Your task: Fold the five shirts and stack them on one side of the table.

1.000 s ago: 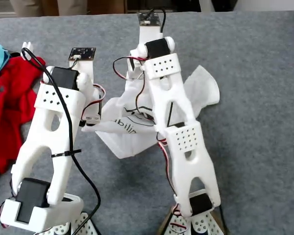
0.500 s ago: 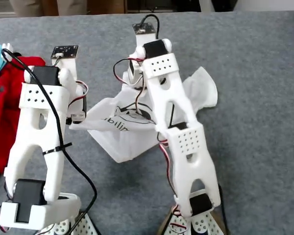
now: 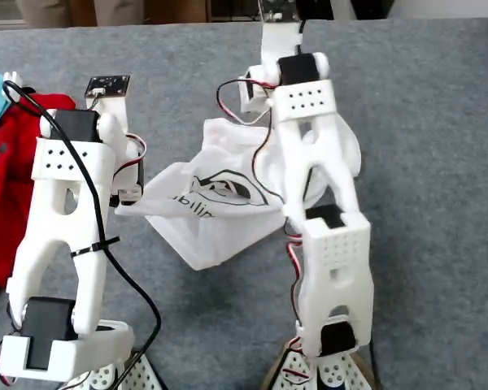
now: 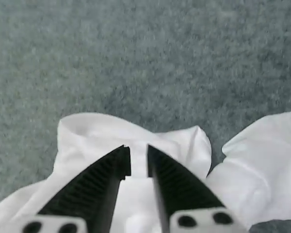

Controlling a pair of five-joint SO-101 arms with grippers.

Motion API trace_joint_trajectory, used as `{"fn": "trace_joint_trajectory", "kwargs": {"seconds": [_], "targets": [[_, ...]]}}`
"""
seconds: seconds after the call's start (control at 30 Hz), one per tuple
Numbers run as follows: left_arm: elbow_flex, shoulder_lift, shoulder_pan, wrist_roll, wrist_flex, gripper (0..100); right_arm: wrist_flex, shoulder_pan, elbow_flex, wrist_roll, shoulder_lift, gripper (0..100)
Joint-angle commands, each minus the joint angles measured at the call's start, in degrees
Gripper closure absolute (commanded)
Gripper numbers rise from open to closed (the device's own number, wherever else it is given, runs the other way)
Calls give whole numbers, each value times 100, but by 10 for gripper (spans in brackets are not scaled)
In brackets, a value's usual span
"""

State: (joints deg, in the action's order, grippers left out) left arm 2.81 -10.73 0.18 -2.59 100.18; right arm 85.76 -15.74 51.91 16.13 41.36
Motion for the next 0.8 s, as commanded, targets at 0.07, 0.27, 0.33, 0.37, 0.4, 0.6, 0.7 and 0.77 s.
{"fn": "trace_joint_trajectory", "kwargs": {"seconds": [0.07, 0.27, 0.33, 0.37, 0.4, 0.6, 0.7, 0.77], "targets": [[0, -171, -35, -53, 62, 981, 202, 92, 558, 0, 523, 747], [0, -171, -35, -53, 62, 981, 404, 92, 1138, 0, 1253, 821], [0, -171, -35, -53, 62, 981, 633, 57, 1323, 0, 1411, 846], [0, -171, -35, -53, 62, 981, 747, 13, 1437, 0, 1490, 859], [0, -171, -35, -53, 62, 981, 844, -13, 1560, 0, 1543, 875], [0, -171, -35, -53, 62, 981, 1196, -31, 2273, -44, 1684, 993], [0, -171, -35, -53, 62, 981, 1459, -31, 2809, -44, 1675, 990], [0, -171, -35, -53, 62, 981, 1609, -31, 3257, -44, 1675, 990]]}}
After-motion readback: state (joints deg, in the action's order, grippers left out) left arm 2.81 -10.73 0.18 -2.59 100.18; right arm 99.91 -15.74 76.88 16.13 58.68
